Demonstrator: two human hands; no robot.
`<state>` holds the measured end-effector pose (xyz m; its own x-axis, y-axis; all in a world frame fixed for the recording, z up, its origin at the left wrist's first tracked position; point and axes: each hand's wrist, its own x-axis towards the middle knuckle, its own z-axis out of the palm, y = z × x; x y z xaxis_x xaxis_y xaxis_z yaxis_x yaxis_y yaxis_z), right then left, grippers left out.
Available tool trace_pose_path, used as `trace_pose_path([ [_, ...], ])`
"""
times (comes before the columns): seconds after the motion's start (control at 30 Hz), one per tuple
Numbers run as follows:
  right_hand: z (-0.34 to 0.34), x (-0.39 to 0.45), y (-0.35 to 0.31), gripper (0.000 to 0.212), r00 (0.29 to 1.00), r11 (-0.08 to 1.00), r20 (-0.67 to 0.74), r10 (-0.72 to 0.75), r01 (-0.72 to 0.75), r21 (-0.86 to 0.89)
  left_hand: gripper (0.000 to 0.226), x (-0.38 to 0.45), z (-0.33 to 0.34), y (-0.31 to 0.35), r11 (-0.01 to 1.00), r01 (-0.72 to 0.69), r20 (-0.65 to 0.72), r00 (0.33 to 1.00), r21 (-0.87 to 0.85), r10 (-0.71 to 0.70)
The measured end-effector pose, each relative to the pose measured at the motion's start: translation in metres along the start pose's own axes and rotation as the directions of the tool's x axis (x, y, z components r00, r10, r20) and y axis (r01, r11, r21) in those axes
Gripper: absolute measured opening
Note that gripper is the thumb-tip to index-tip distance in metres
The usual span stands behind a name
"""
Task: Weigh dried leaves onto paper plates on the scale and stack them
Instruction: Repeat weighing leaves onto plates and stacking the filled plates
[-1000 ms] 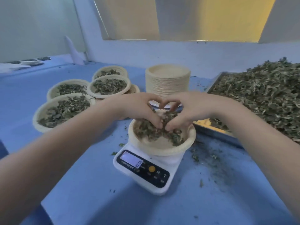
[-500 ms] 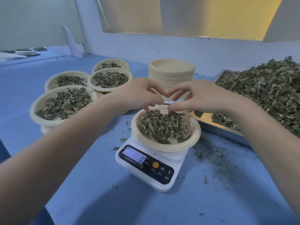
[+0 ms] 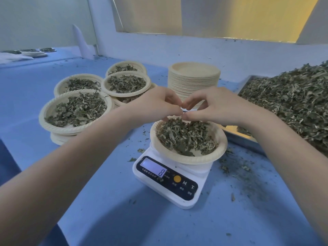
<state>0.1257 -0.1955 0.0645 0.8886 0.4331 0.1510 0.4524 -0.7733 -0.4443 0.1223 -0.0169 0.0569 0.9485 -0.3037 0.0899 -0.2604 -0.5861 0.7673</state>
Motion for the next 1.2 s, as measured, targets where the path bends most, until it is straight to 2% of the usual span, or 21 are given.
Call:
trace_pose_path([
  [0.3, -0.006, -0.005, 0.01, 0.029, 0.999, 0.999, -0.03, 0.021, -0.02, 0.047, 0.017, 0.005, 0.008, 0.01, 1.0, -0.012, -0.015, 1.0, 0.015, 0.012],
  [0.4, -0.005, -0.009, 0.011, 0.037, 0.998, 0.998, 0.048, 0.039, -0.037, -0.047, 0.016, 0.008, 0.011, 0.011, 0.999, -0.017, -0.026, 1.0, 0.029, 0.018],
  [0.5, 0.005, -0.01, 0.005, 0.041, 0.991, 0.984, 0.129, 0.02, 0.003, -0.177, 0.018, 0.01, 0.016, 0.008, 1.0, -0.012, -0.102, 0.995, 0.028, 0.014],
  [0.6, 0.014, -0.005, 0.001, 0.032, 0.992, 0.965, 0.128, -0.006, 0.039, -0.259, 0.019, 0.009, 0.019, 0.003, 1.0, -0.02, -0.175, 0.984, -0.001, 0.019],
  [0.7, 0.005, -0.004, -0.002, 0.01, 1.0, 0.998, -0.01, -0.018, 0.018, -0.059, 0.023, 0.006, 0.018, -0.001, 0.997, -0.029, -0.252, 0.968, -0.076, 0.009],
  [0.77, -0.003, -0.007, -0.004, 0.006, 0.996, 0.99, -0.09, 0.002, 0.011, 0.141, 0.025, 0.006, 0.017, -0.003, 0.991, -0.035, -0.308, 0.951, -0.131, -0.007],
  [0.8, -0.007, -0.008, -0.005, 0.007, 0.992, 0.982, -0.125, 0.001, 0.022, 0.187, 0.023, 0.006, 0.016, -0.003, 0.988, -0.038, -0.332, 0.943, -0.152, -0.014],
  [0.97, -0.012, -0.007, -0.005, 0.009, 0.972, 0.986, -0.232, -0.033, 0.069, 0.151, 0.02, 0.005, 0.017, 0.0, 0.967, -0.078, -0.329, 0.944, -0.244, -0.006],
  [1.2, -0.007, -0.009, -0.003, 0.01, 0.974, 0.961, -0.225, -0.005, 0.067, 0.267, 0.023, 0.004, 0.021, -0.001, 0.956, -0.063, -0.276, 0.961, -0.285, -0.019],
])
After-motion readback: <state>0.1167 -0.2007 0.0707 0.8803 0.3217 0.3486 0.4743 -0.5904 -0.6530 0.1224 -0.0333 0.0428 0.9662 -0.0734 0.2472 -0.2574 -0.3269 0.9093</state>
